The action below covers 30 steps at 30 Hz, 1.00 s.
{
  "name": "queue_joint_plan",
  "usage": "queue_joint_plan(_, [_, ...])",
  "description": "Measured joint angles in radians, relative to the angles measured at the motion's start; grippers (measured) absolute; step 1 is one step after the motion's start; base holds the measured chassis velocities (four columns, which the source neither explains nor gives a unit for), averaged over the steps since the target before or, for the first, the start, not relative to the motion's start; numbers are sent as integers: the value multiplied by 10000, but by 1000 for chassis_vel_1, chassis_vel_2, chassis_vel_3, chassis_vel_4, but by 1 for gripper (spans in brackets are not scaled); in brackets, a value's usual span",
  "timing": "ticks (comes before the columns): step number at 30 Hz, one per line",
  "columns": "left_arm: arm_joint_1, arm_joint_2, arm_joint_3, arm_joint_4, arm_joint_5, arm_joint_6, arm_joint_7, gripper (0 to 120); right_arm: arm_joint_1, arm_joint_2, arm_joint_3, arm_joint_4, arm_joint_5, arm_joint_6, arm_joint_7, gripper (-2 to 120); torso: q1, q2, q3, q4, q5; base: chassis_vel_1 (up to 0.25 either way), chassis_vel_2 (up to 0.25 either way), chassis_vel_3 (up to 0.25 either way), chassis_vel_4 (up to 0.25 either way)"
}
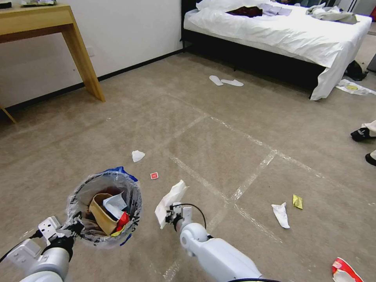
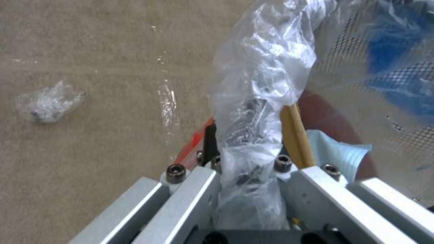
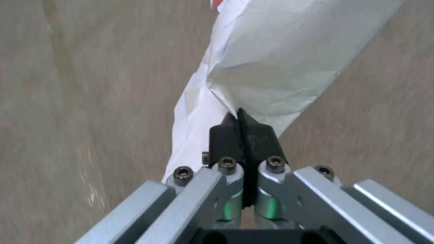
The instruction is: Pick up the trash bin and place the garbage on the floor into it.
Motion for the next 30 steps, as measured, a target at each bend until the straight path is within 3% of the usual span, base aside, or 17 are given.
queue_joint_plan(12, [-93, 118, 39, 79, -68, 41, -28, 1, -216, -933, 626, 2444, -93, 471, -25, 0, 1, 0, 0, -1, 0, 0, 0, 0, 0])
queue_joint_plan(30, [-303, 279, 154, 106, -480, 280, -266, 1, 11, -2144, 1255, 6770, 202, 1147, -921, 0, 0, 0, 0, -1, 0, 0, 0, 0, 0])
